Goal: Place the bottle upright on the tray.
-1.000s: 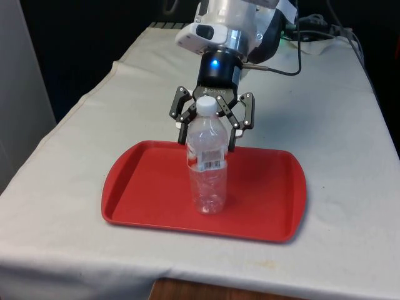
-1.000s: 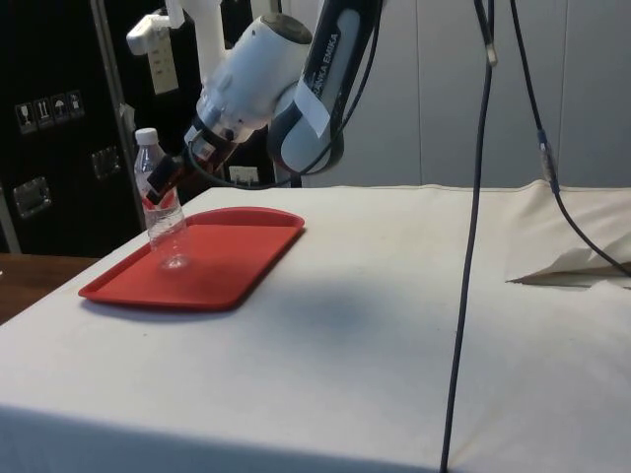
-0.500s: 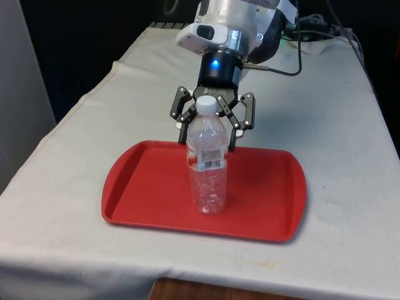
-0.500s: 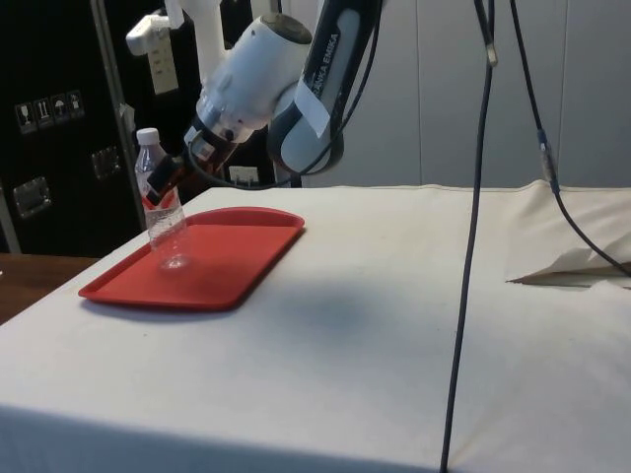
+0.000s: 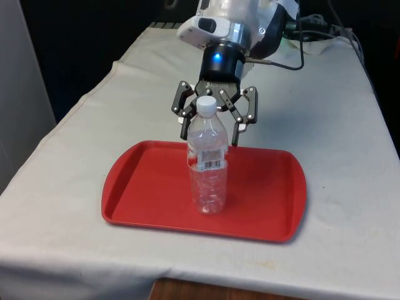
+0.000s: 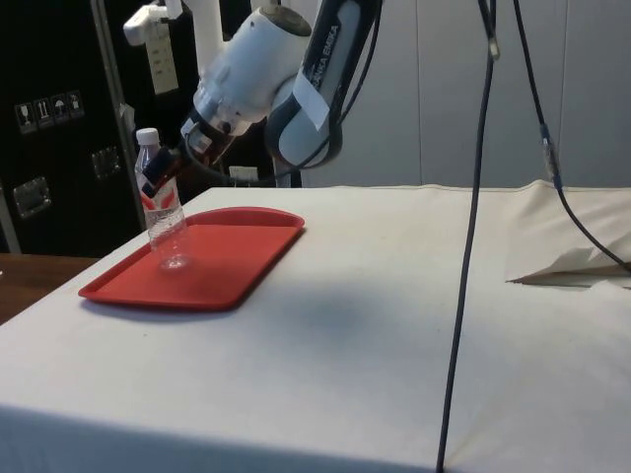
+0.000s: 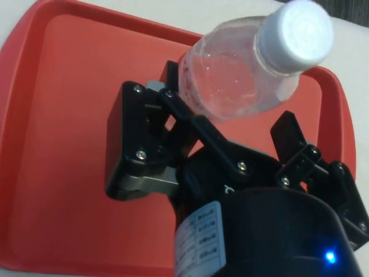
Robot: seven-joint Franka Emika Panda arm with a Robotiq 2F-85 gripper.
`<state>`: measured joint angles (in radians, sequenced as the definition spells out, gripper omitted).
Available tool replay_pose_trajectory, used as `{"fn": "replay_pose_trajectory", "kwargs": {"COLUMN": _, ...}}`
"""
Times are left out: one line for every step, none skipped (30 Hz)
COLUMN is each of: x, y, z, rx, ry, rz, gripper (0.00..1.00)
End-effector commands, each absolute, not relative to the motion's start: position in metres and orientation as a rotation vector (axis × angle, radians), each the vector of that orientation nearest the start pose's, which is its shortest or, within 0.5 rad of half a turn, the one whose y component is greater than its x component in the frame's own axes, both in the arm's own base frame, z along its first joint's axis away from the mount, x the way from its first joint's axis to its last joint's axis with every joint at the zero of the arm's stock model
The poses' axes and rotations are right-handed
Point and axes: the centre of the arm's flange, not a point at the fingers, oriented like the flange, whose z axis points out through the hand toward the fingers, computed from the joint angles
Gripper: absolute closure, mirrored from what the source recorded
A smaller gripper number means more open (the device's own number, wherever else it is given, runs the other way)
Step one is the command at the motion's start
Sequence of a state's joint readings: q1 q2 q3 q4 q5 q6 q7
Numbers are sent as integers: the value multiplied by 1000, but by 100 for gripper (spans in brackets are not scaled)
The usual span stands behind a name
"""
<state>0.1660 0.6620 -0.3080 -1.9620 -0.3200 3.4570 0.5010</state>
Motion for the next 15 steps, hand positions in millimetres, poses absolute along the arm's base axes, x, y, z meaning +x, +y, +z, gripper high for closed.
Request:
{"fn": "replay_pose_trajectory", "kwargs": {"x": 655, "y": -31, "z": 240, "rx": -2893, "ry": 214, "rz": -1288, "gripper": 0}}
{"fn": "replay_pose_trajectory", "kwargs": {"x": 650, "y": -28, "z": 243, "rx": -2895, "ry": 216, "rz": -1276, "gripper": 0}}
{"fn": "replay_pose_trajectory", "kwargs": {"x": 648, "y": -24, "z": 245, "rx": -2893, "ry": 212, "rz": -1272, "gripper": 0}}
{"fn": "replay_pose_trajectory", "kwargs": {"x": 646, "y": -23, "z": 246, "rx": -2891, "ry": 211, "rz": -1269, "gripper": 0}}
{"fn": "replay_pose_trajectory", "kwargs": {"x": 644, "y": -21, "z": 246, "rx": -2891, "ry": 208, "rz": -1265, "gripper": 0}}
{"fn": "replay_pose_trajectory", "kwargs": {"x": 643, "y": -20, "z": 246, "rx": -2891, "ry": 207, "rz": -1262, "gripper": 0}}
{"fn": "replay_pose_trajectory", "kwargs": {"x": 642, "y": -18, "z": 247, "rx": -2889, "ry": 206, "rz": -1259, "gripper": 0}}
{"fn": "replay_pose_trajectory", "kwargs": {"x": 640, "y": -16, "z": 247, "rx": -2888, "ry": 204, "rz": -1256, "gripper": 0}}
{"fn": "replay_pose_trajectory", "kwargs": {"x": 639, "y": -15, "z": 248, "rx": -2887, "ry": 202, "rz": -1253, "gripper": 0}}
{"fn": "replay_pose_trajectory", "kwargs": {"x": 640, "y": -16, "z": 247, "rx": -2886, "ry": 199, "rz": -1256, "gripper": 0}}
{"fn": "replay_pose_trajectory", "kwargs": {"x": 637, "y": -14, "z": 248, "rx": -2886, "ry": 202, "rz": -1251, "gripper": 0}}
{"fn": "replay_pose_trajectory", "kwargs": {"x": 636, "y": -12, "z": 248, "rx": -2885, "ry": 199, "rz": -1248, "gripper": 0}}
{"fn": "replay_pose_trajectory", "kwargs": {"x": 634, "y": -10, "z": 251, "rx": -2882, "ry": 197, "rz": -1245, "gripper": 0}}
{"fn": "replay_pose_trajectory", "kwargs": {"x": 633, "y": -9, "z": 253, "rx": -2880, "ry": 195, "rz": -1246, "gripper": 0}}
{"fn": "replay_pose_trajectory", "kwargs": {"x": 633, "y": -8, "z": 255, "rx": -2877, "ry": 194, "rz": -1247, "gripper": 0}}
